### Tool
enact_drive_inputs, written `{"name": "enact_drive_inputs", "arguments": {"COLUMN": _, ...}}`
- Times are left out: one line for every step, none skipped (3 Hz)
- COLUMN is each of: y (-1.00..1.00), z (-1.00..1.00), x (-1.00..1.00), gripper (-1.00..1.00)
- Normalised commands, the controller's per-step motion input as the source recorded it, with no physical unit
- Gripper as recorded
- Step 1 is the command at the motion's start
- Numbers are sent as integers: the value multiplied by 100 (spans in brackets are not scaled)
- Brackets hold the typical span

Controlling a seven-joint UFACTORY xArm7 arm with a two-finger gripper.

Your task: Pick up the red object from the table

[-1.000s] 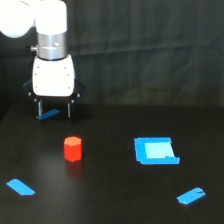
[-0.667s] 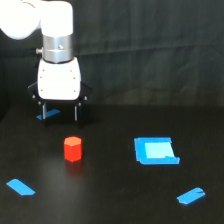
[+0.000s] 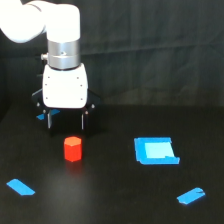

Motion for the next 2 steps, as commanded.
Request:
{"name": "enact_drive_inputs", "arguments": {"y": -90, "z": 4, "x": 15, "gripper": 98}}
{"name": "enact_drive_inputs", "arguments": {"y": -100, "z": 5, "x": 12, "gripper": 100}}
